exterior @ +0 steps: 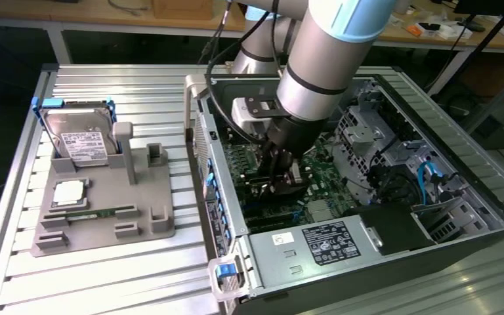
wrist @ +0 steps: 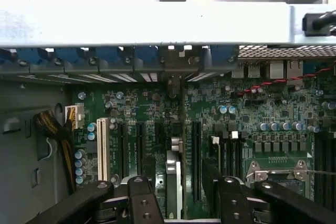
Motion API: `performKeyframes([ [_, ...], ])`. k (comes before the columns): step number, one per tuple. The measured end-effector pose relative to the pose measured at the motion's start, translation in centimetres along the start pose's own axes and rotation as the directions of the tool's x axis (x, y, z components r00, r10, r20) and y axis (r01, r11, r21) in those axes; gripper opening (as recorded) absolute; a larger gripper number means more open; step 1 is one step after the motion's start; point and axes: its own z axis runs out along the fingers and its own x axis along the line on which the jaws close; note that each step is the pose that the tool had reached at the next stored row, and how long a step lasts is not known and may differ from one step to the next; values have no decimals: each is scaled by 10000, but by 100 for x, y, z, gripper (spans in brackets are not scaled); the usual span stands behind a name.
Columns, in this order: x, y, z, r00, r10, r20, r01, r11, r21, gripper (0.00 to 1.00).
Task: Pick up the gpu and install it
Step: 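Insert the gpu into the slot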
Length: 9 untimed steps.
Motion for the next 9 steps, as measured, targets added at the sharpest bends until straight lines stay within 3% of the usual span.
performKeyframes([
  [9,-6,3,-67,10000,-1,2,1,10000,5,49],
])
